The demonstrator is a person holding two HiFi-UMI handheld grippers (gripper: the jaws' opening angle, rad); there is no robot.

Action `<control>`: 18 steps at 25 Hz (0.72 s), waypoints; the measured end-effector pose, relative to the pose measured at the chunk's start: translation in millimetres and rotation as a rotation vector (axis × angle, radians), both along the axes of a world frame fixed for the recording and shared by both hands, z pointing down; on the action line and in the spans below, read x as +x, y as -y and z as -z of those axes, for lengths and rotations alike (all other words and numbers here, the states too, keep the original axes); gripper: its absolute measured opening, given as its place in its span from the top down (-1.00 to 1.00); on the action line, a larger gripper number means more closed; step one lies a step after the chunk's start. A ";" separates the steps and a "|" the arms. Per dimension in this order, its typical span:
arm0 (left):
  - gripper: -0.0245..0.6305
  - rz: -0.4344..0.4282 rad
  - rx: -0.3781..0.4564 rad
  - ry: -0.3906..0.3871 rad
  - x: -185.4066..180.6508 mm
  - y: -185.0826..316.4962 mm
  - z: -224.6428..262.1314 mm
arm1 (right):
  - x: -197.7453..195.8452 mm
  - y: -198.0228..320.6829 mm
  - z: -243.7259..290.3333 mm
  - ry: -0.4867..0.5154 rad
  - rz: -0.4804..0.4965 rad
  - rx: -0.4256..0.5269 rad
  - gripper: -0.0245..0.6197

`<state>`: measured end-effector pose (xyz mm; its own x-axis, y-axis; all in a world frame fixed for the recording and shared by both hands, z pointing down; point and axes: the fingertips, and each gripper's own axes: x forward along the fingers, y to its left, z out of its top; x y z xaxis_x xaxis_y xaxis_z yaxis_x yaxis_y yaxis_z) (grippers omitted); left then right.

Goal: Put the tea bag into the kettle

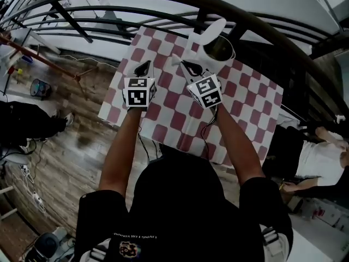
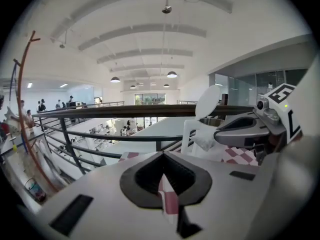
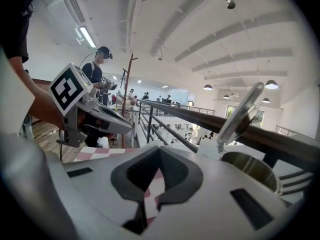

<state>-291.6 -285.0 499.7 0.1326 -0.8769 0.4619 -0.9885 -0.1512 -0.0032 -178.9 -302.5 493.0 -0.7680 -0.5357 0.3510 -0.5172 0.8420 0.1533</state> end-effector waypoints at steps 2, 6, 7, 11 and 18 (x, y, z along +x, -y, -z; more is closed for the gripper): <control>0.92 -0.053 0.016 0.002 24.4 13.1 8.9 | 20.5 4.5 13.0 0.014 -0.038 0.020 0.88; 0.92 -0.146 0.040 0.000 68.5 31.0 20.7 | 60.0 10.1 32.6 0.035 -0.115 0.058 0.88; 0.92 -0.167 0.044 0.000 78.6 33.7 22.9 | 69.9 11.5 36.4 0.039 -0.137 0.065 0.88; 0.92 -0.241 0.065 -0.005 113.9 42.6 31.0 | 106.3 17.4 50.7 0.057 -0.226 0.094 0.88; 0.92 -0.324 0.093 -0.013 145.2 56.6 45.1 | 146.8 38.0 58.2 0.061 -0.376 0.096 0.88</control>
<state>-146.4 -341.5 454.6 0.4165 -0.8267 0.3783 -0.8893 -0.4570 -0.0195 -32.1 -340.5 434.8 -0.5297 -0.8120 0.2452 -0.7977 0.5751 0.1815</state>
